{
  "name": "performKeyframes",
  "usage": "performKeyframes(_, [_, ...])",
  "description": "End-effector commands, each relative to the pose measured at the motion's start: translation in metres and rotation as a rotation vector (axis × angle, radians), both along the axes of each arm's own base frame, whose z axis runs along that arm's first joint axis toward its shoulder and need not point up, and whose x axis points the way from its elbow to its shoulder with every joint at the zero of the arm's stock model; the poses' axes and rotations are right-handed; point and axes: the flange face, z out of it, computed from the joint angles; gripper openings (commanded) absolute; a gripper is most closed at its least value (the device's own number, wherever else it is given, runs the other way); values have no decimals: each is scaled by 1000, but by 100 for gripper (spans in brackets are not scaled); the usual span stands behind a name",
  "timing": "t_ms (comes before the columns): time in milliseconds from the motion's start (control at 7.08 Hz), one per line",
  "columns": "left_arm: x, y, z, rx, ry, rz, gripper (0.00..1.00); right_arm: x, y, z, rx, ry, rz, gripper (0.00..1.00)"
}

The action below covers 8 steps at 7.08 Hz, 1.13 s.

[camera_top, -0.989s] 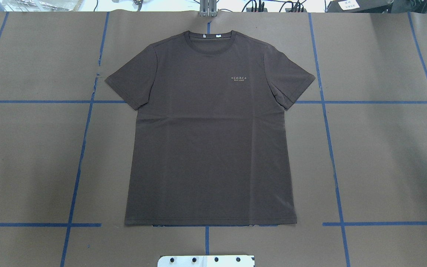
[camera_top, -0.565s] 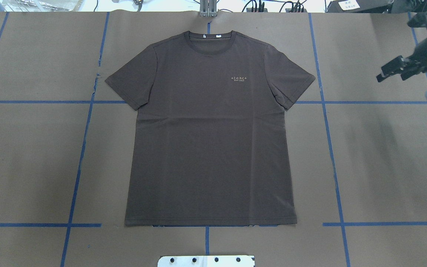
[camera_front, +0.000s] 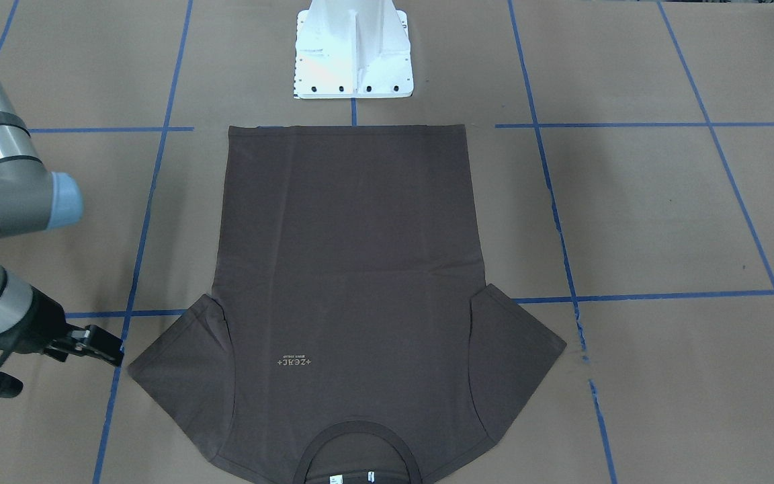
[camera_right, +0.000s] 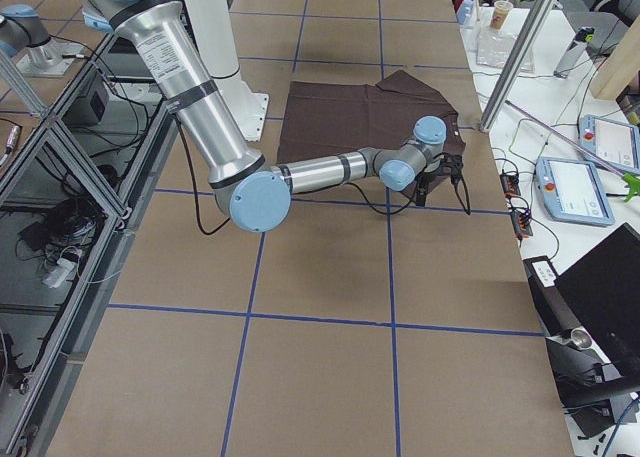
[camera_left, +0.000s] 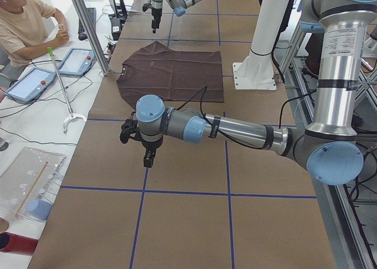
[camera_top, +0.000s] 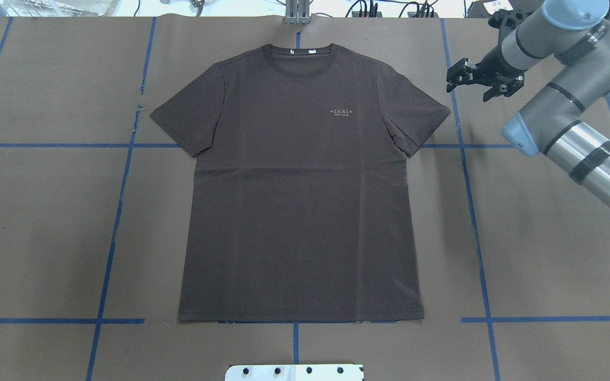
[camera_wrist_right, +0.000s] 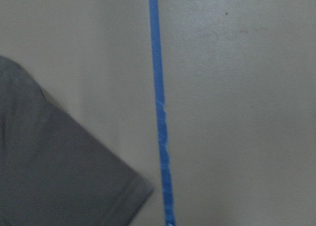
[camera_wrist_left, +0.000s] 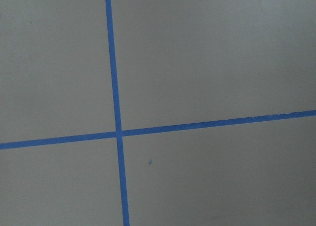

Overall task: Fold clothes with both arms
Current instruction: 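Move the right gripper to the sleeve nearest it and grasp it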

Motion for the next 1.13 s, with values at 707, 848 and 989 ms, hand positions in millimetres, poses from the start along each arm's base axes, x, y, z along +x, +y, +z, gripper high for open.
performKeyframes(707, [1, 4, -13, 21, 19, 4, 100, -56, -2, 15, -125, 35, 77, 58])
performKeyframes(848, [1, 4, -12, 19, 19, 4, 100, -55, -3, 15, -125, 37, 79, 40])
performKeyframes(989, [1, 4, -12, 19, 19, 4, 100, -55, -2, 17, -128, 39, 79, 15])
